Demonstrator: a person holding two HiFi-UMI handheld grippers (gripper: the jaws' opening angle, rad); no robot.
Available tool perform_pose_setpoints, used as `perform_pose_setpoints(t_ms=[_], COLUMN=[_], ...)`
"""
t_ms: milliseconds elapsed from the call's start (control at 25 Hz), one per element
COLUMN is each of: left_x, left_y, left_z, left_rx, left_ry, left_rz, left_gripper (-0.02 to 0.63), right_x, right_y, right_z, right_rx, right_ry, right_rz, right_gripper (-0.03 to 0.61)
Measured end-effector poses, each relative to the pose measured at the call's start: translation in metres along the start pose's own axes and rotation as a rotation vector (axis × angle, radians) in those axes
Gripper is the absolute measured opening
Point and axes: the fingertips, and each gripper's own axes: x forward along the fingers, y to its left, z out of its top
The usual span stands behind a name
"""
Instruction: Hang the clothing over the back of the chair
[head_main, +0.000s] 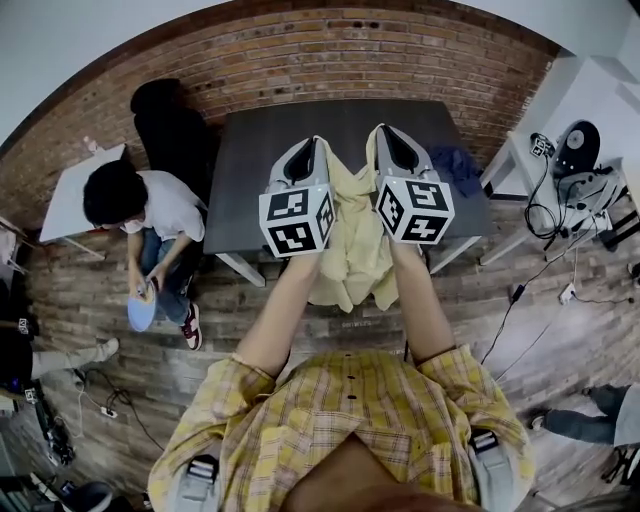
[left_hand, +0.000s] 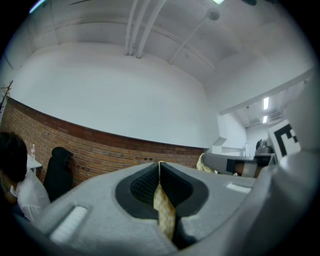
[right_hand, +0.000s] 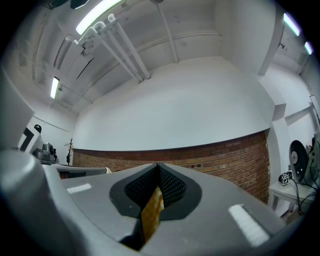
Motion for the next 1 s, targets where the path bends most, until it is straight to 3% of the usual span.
perform_pose_setpoints(t_ms=[880,1000], left_x=[0.009,0.011], left_y=[-0.003,-0.003], left_z=[-0.043,-0.050], left_rx=[0.048,0.049], left_ry=[0.104,0.126], left_rz=[0.036,0.036], left_gripper=[0.011,0.012], right_x=[0.006,0.007], right_y=[0.007,0.009], right_z=[-0.048,-0.053], right_rx=[0.013,0.015], right_ry=[0.103,0.116], right_rz=[0.047,0.060], right_gripper=[0.007,0.032])
